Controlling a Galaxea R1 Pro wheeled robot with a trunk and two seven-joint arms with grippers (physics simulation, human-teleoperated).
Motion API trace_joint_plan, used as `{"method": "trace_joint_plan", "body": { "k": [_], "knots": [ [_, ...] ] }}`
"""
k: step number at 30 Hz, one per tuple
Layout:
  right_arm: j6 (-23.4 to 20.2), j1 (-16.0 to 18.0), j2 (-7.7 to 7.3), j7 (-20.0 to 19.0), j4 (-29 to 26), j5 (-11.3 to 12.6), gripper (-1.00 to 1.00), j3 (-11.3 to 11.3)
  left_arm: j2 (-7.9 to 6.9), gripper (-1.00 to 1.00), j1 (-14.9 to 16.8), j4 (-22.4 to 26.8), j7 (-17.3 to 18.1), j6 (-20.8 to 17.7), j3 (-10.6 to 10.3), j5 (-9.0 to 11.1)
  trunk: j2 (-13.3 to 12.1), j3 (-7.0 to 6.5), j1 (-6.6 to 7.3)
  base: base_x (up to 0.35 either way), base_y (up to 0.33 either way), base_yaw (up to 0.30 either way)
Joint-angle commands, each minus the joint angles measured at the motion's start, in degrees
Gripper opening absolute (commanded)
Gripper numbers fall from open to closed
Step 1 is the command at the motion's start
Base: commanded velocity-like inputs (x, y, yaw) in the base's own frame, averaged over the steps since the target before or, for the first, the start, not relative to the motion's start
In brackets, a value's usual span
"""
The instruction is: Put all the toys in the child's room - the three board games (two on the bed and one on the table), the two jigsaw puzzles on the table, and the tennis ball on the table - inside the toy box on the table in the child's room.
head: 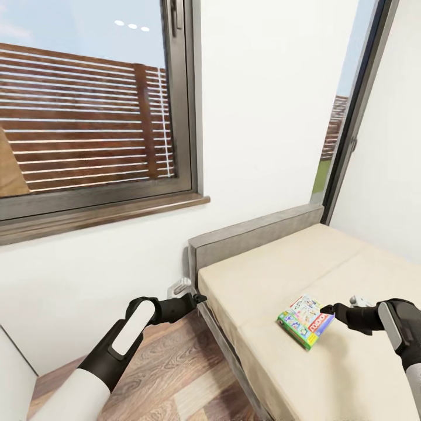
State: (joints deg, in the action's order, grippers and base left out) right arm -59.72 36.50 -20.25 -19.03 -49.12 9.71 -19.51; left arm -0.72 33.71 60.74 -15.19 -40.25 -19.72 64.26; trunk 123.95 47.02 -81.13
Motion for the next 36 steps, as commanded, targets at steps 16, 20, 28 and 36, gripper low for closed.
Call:
{"method": "trace_joint_plan", "body": {
  "k": [16,20,28,36],
  "knots": [
    [-0.3,2.6,-0.28,0.1,3.5,0.1,1.00,-0.1,-0.04,1.00,-0.2,0.1,-0.5,0.0,-0.1,0.5,0.0,0.06,0.00,0.000,0.000,0.006],
    [-0.3,2.7,-0.30,0.1,3.5,0.1,1.00,-0.1,-0.01,1.00,-0.2,0.1,-0.5,0.0,-0.1,0.6,0.0,0.06,0.00,0.000,0.000,0.127],
    [-0.3,2.9,-0.46,0.1,3.6,0.2,1.00,-0.1,0.01,1.00,-0.2,0.1,-0.5,0.0,-0.1,0.6,0.0,0.06,0.00,0.000,0.000,0.210],
    [-0.3,2.9,-0.60,0.0,3.6,0.2,1.00,-0.1,0.02,1.00,-0.2,0.1,-0.5,0.0,-0.1,0.6,0.0,0.06,0.00,0.000,0.000,0.100]
  ]
}}
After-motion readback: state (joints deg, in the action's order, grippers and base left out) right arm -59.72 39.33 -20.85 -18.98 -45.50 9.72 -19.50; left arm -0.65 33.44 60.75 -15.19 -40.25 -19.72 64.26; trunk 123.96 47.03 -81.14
